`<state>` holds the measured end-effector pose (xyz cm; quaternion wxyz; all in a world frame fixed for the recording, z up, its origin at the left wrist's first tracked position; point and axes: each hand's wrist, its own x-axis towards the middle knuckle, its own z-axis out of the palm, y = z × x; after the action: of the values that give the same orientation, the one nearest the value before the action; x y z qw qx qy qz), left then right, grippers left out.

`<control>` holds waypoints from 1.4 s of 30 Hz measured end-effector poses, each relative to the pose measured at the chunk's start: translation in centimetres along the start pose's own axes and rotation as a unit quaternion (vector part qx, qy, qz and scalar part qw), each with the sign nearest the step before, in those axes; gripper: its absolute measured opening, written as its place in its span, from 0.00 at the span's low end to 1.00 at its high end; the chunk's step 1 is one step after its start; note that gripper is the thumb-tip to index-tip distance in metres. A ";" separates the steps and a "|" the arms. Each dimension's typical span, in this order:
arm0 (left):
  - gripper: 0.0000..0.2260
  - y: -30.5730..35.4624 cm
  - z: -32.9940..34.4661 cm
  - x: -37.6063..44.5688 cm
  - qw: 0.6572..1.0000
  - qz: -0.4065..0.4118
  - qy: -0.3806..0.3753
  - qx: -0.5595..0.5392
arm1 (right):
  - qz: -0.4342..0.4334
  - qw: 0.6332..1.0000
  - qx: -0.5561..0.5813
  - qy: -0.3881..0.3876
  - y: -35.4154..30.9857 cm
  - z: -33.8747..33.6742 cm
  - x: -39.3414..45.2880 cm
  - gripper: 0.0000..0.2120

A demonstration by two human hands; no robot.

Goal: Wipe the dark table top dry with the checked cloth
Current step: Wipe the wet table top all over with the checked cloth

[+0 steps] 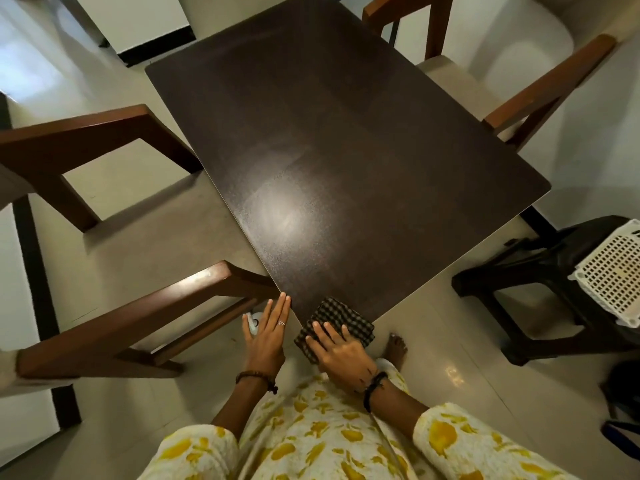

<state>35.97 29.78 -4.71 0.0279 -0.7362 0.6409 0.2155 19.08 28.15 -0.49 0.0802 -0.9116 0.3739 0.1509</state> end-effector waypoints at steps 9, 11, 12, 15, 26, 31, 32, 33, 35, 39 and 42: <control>0.40 2.1 -0.1 -0.4 0.999 -0.047 0.010 0.015 | -0.086 0.996 -0.006 -0.012 8.9 -0.8 -2.8 0.19; 0.39 2.2 -0.1 -0.4 0.998 -0.052 0.006 0.016 | -0.079 0.997 -0.004 -0.010 12.5 -1.0 -3.0 0.21; 0.39 2.4 -0.1 -0.4 0.998 -0.054 0.010 0.014 | -0.084 0.996 -0.009 -0.034 14.5 -0.7 -3.0 0.22; 0.40 3.1 -0.1 -0.5 0.998 -0.057 0.026 0.007 | -0.032 0.996 0.038 -0.077 18.5 -1.5 -3.2 0.21; 0.37 8.5 1.4 -3.4 0.997 -0.019 0.046 -0.053 | -0.128 0.985 0.034 -0.112 11.6 -1.5 0.1 0.21; 0.40 11.0 3.5 -4.2 0.984 -0.097 0.077 -0.125 | -0.192 0.974 0.019 -0.119 9.3 0.2 0.9 0.26; 0.46 11.6 3.8 -4.3 0.983 -0.107 0.073 -0.133 | -0.206 0.973 0.017 -0.104 10.5 0.5 0.8 0.24; 0.46 12.3 4.1 -4.3 0.983 -0.112 0.072 -0.130 | -0.221 0.971 0.015 -0.089 12.1 0.8 0.5 0.22; 0.39 13.8 4.5 -4.3 0.985 -0.111 0.058 -0.116 | -0.228 0.971 0.032 -0.064 16.5 1.2 -0.3 0.20; 0.37 17.4 4.6 -3.2 0.989 -0.068 0.082 -0.104 | -0.171 0.982 0.070 -0.046 27.2 0.6 -2.5 0.20; 0.42 20.3 4.0 -1.9 0.994 -0.052 0.056 -0.077 | -0.126 0.989 0.025 -0.070 34.1 -0.6 -3.5 0.21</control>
<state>15.23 29.25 -2.92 -0.0531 -0.7794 0.5839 0.2209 -7.25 6.20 0.08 0.1470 -0.9364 0.2529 0.1936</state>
